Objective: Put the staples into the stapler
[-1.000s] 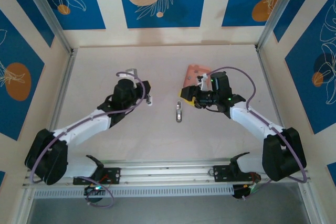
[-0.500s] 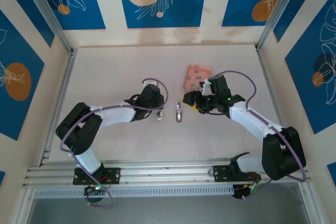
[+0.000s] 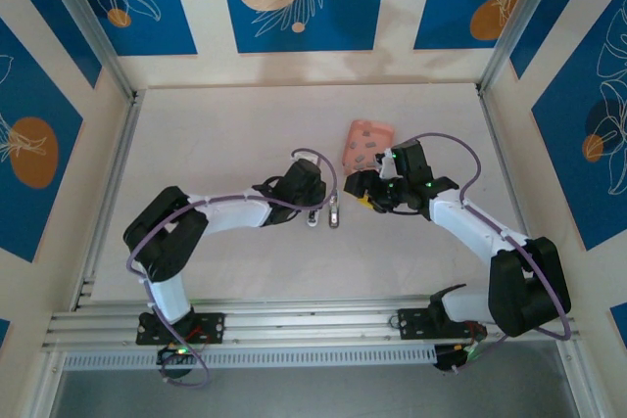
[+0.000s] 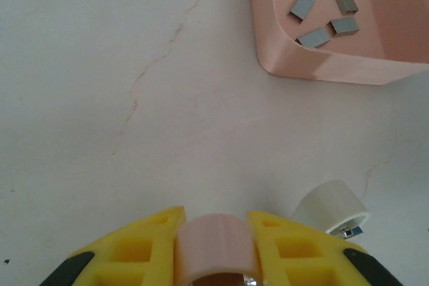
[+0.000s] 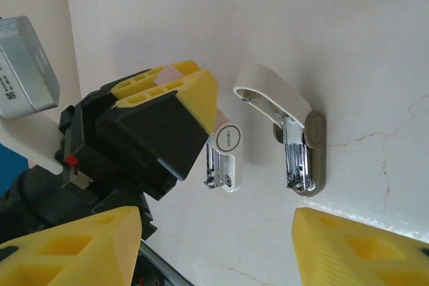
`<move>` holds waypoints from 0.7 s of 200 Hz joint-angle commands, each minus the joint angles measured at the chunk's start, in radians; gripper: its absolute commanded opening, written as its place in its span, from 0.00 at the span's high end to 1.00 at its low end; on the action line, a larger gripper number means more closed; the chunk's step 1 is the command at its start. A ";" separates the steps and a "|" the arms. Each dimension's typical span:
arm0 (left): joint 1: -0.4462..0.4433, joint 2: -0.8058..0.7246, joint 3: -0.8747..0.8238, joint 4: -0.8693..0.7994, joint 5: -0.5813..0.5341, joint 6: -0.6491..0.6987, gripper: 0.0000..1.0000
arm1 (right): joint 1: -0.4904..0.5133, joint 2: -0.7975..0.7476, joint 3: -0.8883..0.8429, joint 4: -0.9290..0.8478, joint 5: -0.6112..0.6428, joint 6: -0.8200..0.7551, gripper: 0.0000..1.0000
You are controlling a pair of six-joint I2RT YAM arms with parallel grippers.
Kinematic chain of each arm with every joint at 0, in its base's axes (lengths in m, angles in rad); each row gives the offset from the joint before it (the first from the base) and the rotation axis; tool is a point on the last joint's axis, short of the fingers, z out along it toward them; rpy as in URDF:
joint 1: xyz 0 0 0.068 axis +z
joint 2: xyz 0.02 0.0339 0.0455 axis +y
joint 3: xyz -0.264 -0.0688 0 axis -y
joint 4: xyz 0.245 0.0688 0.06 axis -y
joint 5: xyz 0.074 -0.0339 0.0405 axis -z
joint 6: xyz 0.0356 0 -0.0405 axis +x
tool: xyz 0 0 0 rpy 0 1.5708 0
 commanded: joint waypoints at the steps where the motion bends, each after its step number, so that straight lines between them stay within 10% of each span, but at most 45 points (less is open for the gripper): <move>1: -0.005 -0.008 0.017 -0.048 -0.045 0.028 0.88 | -0.009 -0.035 -0.018 -0.031 0.017 -0.002 0.39; 140: -0.025 -0.017 -0.003 -0.084 -0.067 0.012 0.85 | -0.017 -0.065 -0.052 -0.003 0.026 0.021 0.39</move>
